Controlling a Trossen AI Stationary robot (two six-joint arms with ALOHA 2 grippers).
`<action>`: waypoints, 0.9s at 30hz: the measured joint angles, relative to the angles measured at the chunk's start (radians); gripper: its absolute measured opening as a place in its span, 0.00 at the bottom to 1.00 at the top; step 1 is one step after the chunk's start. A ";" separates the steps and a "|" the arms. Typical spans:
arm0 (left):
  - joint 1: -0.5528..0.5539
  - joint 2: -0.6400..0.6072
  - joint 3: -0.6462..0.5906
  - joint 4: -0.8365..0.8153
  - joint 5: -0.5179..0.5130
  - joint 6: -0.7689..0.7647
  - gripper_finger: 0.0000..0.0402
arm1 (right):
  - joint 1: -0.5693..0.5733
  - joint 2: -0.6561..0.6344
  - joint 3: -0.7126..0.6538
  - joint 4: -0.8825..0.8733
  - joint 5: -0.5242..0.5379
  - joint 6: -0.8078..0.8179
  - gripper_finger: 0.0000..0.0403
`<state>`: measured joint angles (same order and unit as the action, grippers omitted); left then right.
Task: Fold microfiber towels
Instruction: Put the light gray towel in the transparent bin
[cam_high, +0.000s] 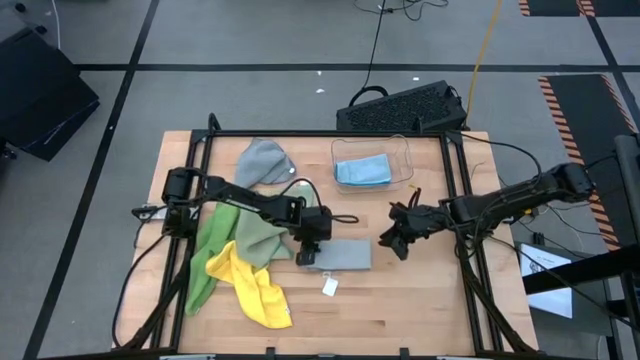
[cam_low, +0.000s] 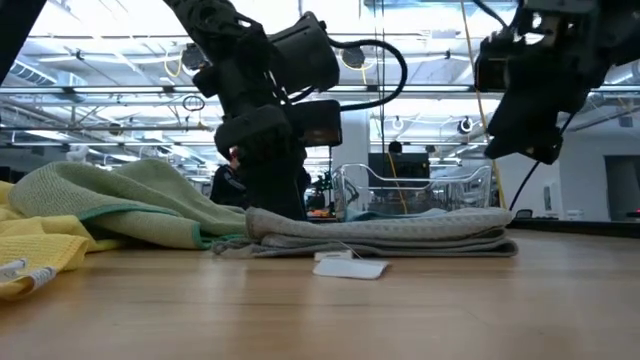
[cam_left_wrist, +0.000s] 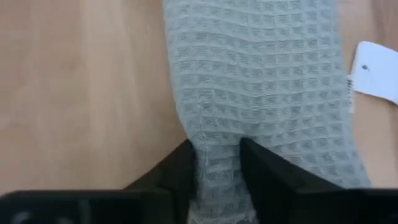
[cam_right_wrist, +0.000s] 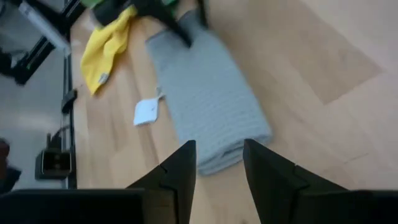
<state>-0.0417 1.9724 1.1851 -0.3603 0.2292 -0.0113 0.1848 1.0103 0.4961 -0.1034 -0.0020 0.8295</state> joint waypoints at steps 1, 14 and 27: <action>-0.002 0.000 0.000 0.000 -0.002 -0.001 0.27 | -0.013 0.000 0.000 0.002 -0.002 0.013 0.32; -0.030 -0.038 0.024 -0.020 -0.262 0.048 0.05 | -0.123 0.136 0.000 0.125 -0.056 -0.017 0.61; -0.111 -0.041 0.064 -0.018 -0.434 0.134 0.04 | -0.168 0.319 0.000 0.266 -0.064 -0.274 0.70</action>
<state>-0.1525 1.9312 1.2491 -0.3782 -0.2046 0.1231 0.0165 1.3298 0.4957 0.1628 -0.0660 0.5556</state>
